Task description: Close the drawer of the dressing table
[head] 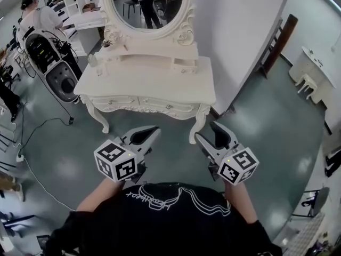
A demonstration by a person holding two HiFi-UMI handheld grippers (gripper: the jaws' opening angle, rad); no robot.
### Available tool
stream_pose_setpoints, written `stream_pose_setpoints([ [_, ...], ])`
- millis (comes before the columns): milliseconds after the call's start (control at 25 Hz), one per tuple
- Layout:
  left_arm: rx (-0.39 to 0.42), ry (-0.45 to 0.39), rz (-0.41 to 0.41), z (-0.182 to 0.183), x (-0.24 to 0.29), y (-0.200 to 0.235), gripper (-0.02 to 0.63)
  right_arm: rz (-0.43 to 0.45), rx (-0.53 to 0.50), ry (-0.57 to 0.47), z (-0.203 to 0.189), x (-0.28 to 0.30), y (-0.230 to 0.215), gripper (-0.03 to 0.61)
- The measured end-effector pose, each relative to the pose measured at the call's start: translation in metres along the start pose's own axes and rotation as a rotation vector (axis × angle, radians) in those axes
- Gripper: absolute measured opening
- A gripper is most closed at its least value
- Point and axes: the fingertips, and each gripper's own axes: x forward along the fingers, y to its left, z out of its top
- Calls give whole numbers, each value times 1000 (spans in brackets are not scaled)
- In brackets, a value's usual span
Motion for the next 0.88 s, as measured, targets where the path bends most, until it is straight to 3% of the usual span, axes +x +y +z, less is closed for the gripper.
stream_pose_setpoints([
  [560, -28, 14, 50, -11, -4, 23, 3, 5, 10, 42, -13, 18, -10, 291],
  [880, -38, 38, 35, -3, 27, 59, 3, -10, 27, 54, -12, 51, -39, 290],
])
